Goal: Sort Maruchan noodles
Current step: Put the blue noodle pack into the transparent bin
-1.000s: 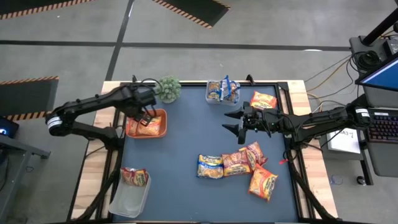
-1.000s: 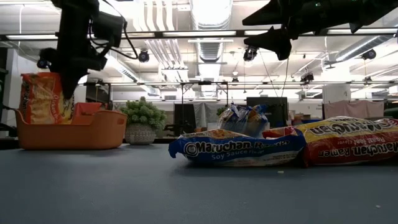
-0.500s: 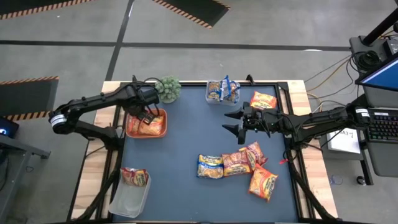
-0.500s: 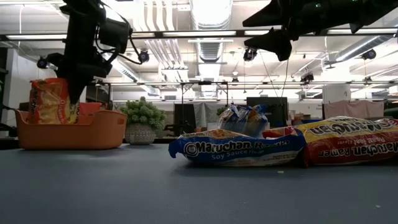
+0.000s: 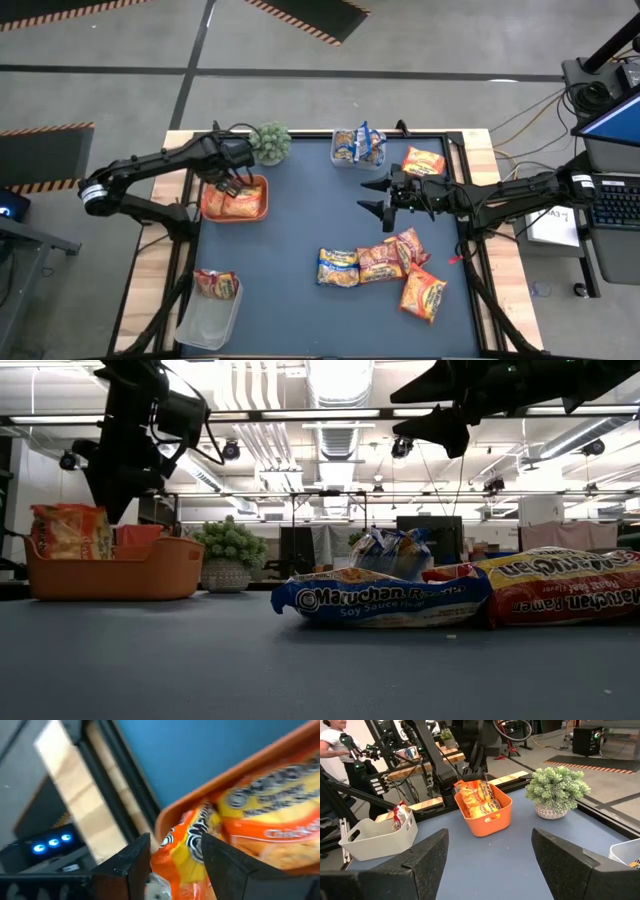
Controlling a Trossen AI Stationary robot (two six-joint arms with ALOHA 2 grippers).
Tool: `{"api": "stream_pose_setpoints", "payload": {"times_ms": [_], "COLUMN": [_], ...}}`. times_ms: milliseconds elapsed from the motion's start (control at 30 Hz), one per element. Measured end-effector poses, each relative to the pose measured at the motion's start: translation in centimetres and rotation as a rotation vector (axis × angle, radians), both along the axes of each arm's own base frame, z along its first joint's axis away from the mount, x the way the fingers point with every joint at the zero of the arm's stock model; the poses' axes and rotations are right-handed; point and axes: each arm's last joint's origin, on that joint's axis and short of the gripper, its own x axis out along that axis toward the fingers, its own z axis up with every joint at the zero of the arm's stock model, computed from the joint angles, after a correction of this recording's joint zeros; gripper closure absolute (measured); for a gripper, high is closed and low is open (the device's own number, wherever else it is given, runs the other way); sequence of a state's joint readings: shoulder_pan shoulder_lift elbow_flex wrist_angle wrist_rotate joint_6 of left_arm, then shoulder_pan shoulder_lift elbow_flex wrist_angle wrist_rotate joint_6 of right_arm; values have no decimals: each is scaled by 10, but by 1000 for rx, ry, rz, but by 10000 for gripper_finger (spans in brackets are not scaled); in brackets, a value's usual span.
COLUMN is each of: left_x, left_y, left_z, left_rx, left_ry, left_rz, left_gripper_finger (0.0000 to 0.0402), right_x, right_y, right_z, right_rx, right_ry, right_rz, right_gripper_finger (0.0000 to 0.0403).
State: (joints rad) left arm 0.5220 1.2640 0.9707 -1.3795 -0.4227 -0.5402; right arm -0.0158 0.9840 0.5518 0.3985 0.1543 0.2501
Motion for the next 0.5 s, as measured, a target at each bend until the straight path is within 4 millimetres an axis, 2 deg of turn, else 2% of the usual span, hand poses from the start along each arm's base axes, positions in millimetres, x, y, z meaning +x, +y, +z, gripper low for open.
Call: {"api": "stream_pose_setpoints", "payload": {"times_ms": [133,333,500], "left_x": [-1,-2,-1], "left_y": [2,0,-8], "left_z": [1,3,14], "left_rx": [59,59,89], "left_ry": [35,43,-18], "left_rz": [-7,-49,-89], "left_gripper_finger": [242,242,242], "right_x": [0,0,0], "right_y": [0,0,0], "right_z": [0,-1,-3], "right_rx": [0,-7,3], "right_ry": [1,7,27], "right_rz": [0,0,-2], "right_gripper_finger": [131,131,131]}}
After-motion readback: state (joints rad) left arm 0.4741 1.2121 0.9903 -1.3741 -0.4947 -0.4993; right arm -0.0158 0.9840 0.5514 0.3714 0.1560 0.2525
